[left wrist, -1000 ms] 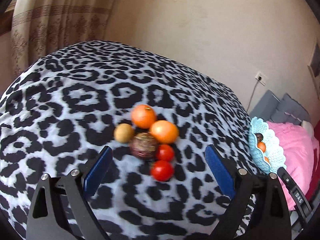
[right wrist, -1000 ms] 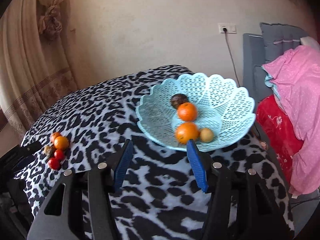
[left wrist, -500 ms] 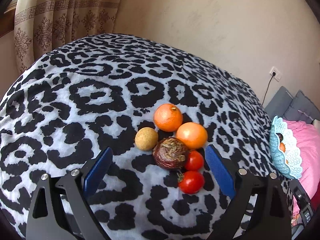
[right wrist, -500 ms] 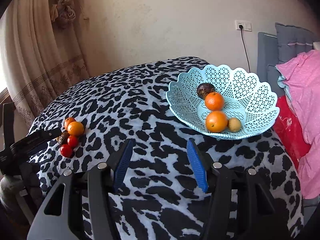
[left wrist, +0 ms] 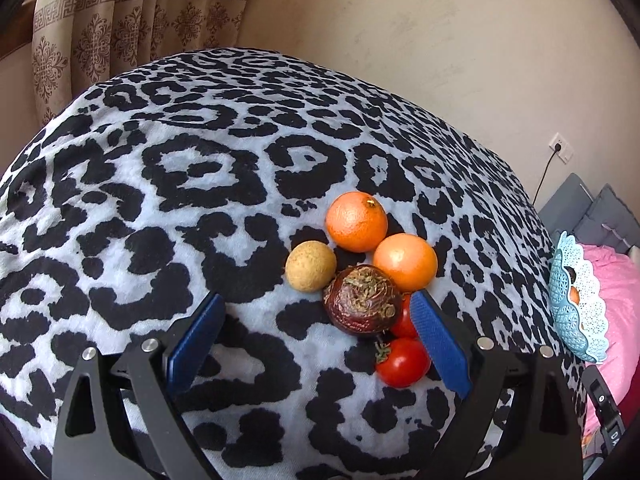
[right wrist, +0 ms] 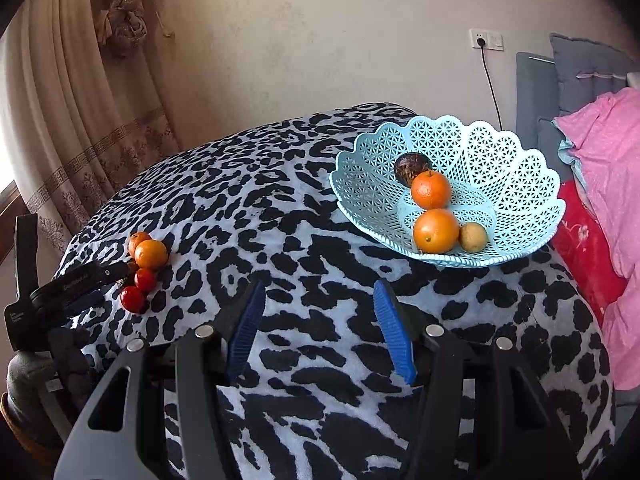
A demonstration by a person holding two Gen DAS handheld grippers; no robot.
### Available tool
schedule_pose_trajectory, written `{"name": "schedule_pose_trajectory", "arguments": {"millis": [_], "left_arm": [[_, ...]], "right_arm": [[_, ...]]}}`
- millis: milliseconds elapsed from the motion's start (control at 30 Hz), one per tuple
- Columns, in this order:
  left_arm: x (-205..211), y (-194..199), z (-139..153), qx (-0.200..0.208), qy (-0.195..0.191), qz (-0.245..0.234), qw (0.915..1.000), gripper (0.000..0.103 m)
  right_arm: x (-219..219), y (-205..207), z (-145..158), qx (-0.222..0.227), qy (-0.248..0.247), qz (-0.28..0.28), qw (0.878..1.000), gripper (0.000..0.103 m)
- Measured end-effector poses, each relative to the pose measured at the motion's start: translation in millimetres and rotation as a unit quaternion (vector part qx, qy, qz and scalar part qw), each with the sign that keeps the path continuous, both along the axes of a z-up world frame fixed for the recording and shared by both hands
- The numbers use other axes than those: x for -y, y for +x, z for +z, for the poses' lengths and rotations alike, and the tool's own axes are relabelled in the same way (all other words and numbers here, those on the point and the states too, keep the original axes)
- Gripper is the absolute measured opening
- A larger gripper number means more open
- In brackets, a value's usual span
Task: Organize fruits
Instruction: 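Lower the left tool onto the tan round fruit and close on it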
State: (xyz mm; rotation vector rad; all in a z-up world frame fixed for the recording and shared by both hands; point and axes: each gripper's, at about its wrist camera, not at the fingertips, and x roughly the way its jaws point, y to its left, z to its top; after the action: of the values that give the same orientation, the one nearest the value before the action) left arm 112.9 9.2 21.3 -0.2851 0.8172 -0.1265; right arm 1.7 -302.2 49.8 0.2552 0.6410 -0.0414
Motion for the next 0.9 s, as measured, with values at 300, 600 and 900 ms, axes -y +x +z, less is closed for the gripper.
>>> {"name": "schedule_pose_trajectory", "arguments": {"millis": [300, 600, 900], "left_arm": [[-2, -9, -1, -0.010, 0.025, -0.005, 0.9996, 0.093], [3, -2, 2, -0.014, 0.045, -0.001, 0.9989, 0.093], [5, 3, 1, -0.020, 0.079, -0.004, 0.9967, 0.093]], "right_arm": [[0, 0, 0, 0.000, 0.003, 0.001, 1.000, 0.058], [-2, -1, 0, -0.001, 0.001, 0.006, 1.000, 0.058], [-2, -1, 0, -0.004, 0.003, 0.006, 1.000, 0.058]]}}
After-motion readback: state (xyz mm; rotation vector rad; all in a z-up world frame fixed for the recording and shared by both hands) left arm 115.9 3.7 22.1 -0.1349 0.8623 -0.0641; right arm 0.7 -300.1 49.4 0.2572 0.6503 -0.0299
